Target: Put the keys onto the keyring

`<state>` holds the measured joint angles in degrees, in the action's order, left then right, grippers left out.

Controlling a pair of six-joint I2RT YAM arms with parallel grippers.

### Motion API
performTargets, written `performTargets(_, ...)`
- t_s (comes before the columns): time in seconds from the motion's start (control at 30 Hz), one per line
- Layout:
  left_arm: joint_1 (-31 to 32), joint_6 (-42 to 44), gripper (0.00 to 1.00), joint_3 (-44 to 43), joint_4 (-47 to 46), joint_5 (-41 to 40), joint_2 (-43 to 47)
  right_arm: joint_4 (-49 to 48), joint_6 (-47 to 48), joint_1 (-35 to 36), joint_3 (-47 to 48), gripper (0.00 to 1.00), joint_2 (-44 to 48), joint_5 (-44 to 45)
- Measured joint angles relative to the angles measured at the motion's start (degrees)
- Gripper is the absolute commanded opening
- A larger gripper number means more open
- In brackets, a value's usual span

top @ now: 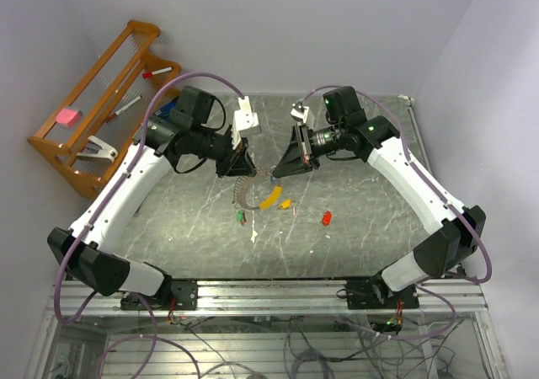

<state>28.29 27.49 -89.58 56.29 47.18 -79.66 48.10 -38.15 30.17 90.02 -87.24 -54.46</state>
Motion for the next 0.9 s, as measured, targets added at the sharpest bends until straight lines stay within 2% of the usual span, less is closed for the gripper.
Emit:
performTargets(0.3,0.13,3.54,0.07,-0.04,2.36,1.27,-0.70,-10.34,-9.90,-0.94,-9.62,0.00,2.84,-7.13)
performTargets(0.53,0.52,5.07,0.07,0.00,2.51,1.95,-0.83,-23.23,-23.30,-1.25,-20.02,0.00,7.93,-9.55)
performTargets(0.77,0.76,6.95,0.07,-2.95,3.82,1.51,-3.26,-20.76,-23.63,-1.51,-19.80,0.00,8.37,-9.99)
performTargets(0.9,-0.11,10.29,0.07,-4.90,4.02,-3.15,-4.57,-19.41,-24.02,-1.25,-19.98,0.00,8.70,-14.36)
